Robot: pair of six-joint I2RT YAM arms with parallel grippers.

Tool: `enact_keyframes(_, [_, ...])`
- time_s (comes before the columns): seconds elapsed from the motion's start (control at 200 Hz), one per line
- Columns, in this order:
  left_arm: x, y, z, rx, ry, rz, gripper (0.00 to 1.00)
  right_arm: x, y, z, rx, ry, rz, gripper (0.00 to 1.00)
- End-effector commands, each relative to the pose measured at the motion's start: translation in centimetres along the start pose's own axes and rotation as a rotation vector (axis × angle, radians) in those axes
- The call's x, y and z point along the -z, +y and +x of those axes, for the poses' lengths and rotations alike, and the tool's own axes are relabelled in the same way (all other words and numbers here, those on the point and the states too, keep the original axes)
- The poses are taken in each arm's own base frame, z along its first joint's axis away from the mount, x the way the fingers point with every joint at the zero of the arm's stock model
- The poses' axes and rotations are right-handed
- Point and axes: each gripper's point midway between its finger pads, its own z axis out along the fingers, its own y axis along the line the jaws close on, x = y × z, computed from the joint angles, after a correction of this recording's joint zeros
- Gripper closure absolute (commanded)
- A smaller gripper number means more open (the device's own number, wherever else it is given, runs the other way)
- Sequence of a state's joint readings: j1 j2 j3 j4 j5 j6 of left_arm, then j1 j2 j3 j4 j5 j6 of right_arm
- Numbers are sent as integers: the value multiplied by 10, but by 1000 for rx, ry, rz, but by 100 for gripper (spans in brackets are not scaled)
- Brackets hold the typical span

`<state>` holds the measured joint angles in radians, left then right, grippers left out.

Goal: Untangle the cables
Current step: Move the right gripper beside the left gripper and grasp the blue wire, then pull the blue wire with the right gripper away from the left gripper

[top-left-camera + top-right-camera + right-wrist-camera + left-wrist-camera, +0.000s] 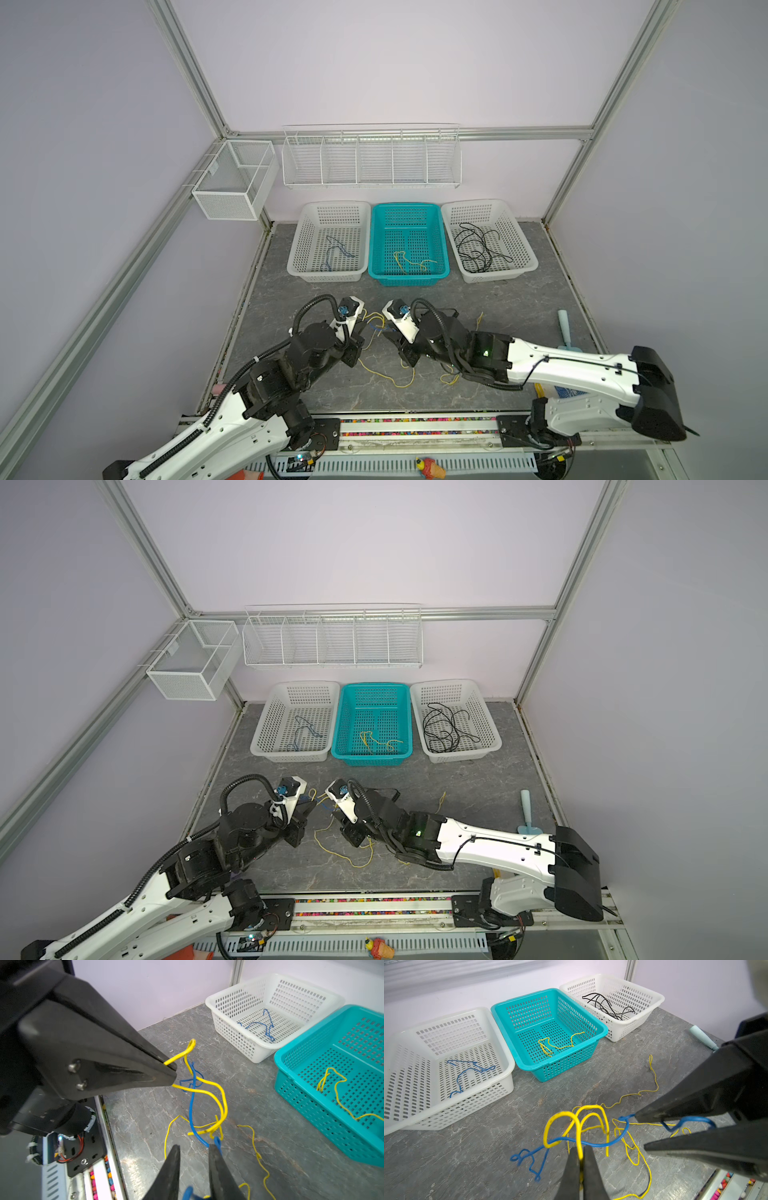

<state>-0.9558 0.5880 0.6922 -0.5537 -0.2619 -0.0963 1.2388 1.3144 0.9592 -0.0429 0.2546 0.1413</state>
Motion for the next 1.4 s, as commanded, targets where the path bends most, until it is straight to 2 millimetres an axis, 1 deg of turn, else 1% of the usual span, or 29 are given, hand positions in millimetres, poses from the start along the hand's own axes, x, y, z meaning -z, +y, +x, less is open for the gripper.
enact_keyframes(0.0, [5, 1, -9, 6, -19, 2, 100, 1, -2, -10, 8, -33, 22, 83])
enact_keyframes(0.09, [5, 1, -9, 6, -18, -1, 100, 3, -1, -10, 8, -36, 18, 93])
enact_keyframes(0.165, [5, 2, -9, 6, -17, -7, 100, 7, 2, -10, 2, -41, -7, 93])
enact_keyframes(0.24, [4, 3, -9, 6, -16, -13, 100, 11, 10, -6, -5, -33, -59, 93])
enact_keyframes(0.365, [5, 4, -10, 7, -17, -16, 100, 10, 16, 10, -27, 1, -95, 93])
enact_keyframes(0.44, [5, 5, -10, 11, -18, -20, 100, 11, 13, 17, -32, 12, -76, 93])
enact_keyframes(0.5, [4, 6, -10, 13, -18, -23, 100, 15, 9, 11, -36, -8, -57, 93])
enact_keyframes(0.505, [4, 6, -10, 13, -17, -22, 100, 15, 8, 16, -35, 2, -54, 93])
enact_keyframes(0.52, [4, 6, -10, 12, -16, -22, 100, 15, 7, 21, -33, 7, -54, 93])
enact_keyframes(0.625, [3, 6, -9, 13, -13, -23, 100, 25, 9, 15, -47, -31, -79, 93])
enact_keyframes(0.68, [3, 6, -10, 14, -13, -26, 100, 31, 14, 13, -53, -38, -115, 93])
enact_keyframes(0.755, [4, 8, -10, 19, -15, -35, 100, 34, 25, 17, -56, -14, -179, 93])
enact_keyframes(0.825, [5, 10, -12, 26, -22, -47, 100, 33, 39, 27, -59, 37, -259, 93])
enact_keyframes(0.915, [8, 18, -15, 48, -41, -85, 100, 22, 54, 49, -69, 117, -316, 93])
enact_keyframes(1.055, [15, 28, -22, 85, -85, -121, 100, -2, 59, 86, -68, 230, -276, 93])
enact_keyframes(1.125, [21, 31, -26, 96, -113, -134, 100, -7, 64, 99, -64, 264, -277, 93])
enact_keyframes(1.2, [28, 40, -29, 114, -142, -173, 100, -7, 68, 105, -58, 275, -279, 93])
enact_keyframes(1.265, [35, 48, -32, 129, -170, -209, 100, -7, 68, 113, -59, 293, -276, 93])
enact_keyframes(1.394, [54, 65, -39, 167, -239, -286, 100, -7, 55, 137, -57, 362, -211, 93])
